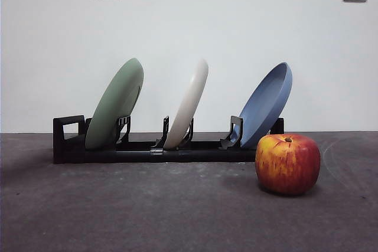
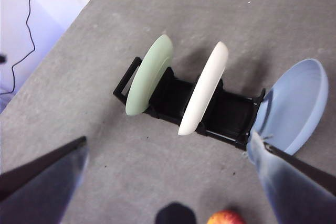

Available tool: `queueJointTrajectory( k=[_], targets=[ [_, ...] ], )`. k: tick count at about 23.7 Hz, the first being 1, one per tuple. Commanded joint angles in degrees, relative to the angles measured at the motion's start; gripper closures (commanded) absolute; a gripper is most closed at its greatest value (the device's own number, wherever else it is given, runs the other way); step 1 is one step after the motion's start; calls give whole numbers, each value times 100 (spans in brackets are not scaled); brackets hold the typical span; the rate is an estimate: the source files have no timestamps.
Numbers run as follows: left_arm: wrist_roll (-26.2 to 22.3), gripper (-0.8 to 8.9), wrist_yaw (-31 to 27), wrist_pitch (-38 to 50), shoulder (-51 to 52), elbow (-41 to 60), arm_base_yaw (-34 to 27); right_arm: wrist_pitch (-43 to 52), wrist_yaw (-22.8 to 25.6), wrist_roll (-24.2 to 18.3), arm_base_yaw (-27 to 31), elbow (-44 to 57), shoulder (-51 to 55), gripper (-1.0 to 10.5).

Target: Take the green plate from the plate rack,put the plate on the table,take the apple from the table,put the apple in the plate

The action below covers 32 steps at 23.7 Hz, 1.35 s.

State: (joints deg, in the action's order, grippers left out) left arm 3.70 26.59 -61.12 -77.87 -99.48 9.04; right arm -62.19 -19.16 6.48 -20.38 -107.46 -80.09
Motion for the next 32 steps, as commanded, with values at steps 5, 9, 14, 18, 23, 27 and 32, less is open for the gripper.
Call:
queueJointTrajectory(
  k=[5,9,14,18,23,27,32],
  targets=[
    [229,366,-555,214,-807,-562,284,20,168,-68,-157,-72,-153,344],
    [227,374,-901,76,-1526,-1331,501,-22,313,-68,-181,-72,-188,344],
    [221,374,-1526,-332,-2817,-2553,796,-131,468,-63,-181,-72,-190,348],
    [184,374,-1788,-503,-3473,-2581,887,-258,638,-68,-181,-72,-192,348],
    [184,375,-1786,-555,-4054,-2581,892,-256,763,-68,-181,-72,-192,348],
    [181,375,-1840,-527,-4229,-2581,918,-256,780,-68,-179,-72,-192,348],
    [173,513,-1912,-435,-4260,-2581,940,-256,874,-68,-179,-72,-192,348]
  ],
)
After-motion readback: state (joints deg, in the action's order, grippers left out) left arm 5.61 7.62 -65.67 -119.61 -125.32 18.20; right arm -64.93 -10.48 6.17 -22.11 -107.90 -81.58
